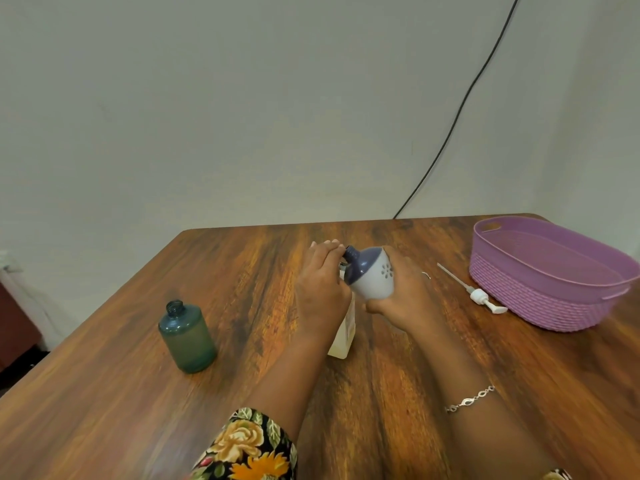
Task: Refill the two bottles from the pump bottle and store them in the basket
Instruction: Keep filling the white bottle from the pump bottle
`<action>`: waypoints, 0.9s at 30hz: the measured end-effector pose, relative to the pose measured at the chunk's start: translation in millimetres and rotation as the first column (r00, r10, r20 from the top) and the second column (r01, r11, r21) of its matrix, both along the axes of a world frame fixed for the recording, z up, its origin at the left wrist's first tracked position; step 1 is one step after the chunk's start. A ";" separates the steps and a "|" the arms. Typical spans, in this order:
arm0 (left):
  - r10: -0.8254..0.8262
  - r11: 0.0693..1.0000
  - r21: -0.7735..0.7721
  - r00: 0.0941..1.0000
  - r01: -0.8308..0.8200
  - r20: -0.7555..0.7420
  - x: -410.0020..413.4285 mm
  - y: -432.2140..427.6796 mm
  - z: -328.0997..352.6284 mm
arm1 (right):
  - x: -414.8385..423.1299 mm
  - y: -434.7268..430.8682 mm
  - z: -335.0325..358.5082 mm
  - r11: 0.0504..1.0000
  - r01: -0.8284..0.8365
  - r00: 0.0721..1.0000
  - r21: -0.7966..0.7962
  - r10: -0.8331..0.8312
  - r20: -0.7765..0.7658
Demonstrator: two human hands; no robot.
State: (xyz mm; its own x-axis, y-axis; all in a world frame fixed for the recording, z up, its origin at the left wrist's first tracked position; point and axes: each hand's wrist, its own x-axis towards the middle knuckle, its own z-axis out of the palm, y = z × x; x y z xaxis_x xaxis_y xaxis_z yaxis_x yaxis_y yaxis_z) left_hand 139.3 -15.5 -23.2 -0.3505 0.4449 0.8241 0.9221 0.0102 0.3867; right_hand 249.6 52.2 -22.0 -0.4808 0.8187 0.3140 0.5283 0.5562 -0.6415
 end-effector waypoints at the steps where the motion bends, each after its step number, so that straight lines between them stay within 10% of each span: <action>1: 0.004 1.000 -0.005 1.000 -0.004 0.003 0.6 0.2 -0.8 | 1.1 0.0 0.3 1.000 -0.003 1.000 -0.001 0.003 -0.002; 27: 0.006 1.000 -0.007 1.000 -0.006 0.010 -2.6 2.5 9.3 | 1.3 -3.4 10.6 1.000 0.014 0.996 -0.002 -0.014 0.089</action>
State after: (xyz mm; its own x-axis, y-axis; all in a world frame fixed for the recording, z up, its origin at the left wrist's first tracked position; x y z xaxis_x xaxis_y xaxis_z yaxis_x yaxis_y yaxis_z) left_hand 136.7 -13.1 -13.8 -0.3617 0.4482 0.8175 0.9180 0.0185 0.3961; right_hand 250.9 48.8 -11.3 -0.4952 0.8263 0.2685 0.5913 0.5470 -0.5926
